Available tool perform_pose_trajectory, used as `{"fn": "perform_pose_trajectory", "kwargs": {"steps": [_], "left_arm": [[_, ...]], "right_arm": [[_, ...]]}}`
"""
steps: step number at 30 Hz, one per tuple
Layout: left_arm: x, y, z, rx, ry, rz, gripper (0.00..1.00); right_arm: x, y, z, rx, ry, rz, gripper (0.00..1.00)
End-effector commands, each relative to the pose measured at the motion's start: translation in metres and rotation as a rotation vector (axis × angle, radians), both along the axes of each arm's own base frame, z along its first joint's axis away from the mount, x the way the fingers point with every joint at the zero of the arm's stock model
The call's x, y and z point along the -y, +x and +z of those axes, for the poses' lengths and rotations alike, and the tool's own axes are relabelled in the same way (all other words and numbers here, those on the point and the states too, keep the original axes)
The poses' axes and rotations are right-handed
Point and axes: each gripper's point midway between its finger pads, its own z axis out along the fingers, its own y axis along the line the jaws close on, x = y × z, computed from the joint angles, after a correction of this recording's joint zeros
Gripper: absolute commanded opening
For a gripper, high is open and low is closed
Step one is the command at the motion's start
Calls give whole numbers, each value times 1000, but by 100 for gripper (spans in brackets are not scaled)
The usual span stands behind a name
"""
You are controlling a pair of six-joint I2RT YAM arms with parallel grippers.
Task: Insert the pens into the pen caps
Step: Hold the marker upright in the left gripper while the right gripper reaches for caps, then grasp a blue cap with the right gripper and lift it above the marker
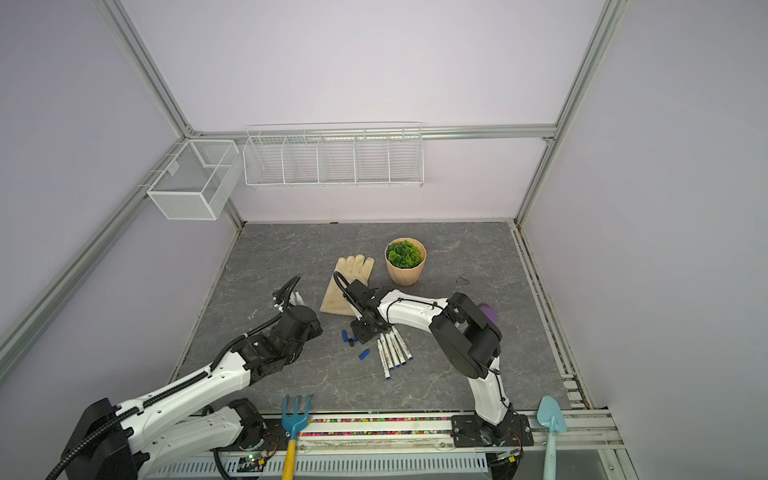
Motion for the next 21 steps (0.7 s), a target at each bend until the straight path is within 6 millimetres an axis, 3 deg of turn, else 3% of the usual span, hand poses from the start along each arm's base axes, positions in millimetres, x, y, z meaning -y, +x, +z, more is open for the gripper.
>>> {"fn": "perform_pose_trajectory", "kwargs": {"steps": [1,15,21], "left_arm": [[4,5,12,20,-16,1,0],[10,6,13,21,-27,-29,0],[23,6,14,31,-33,-112,0]], "right_arm": [[15,0,-11,-6,-85,-26,44],[27,-1,-26,-24,-159,-51,24],[22,11,-7,-8,-48,-100,15]]}}
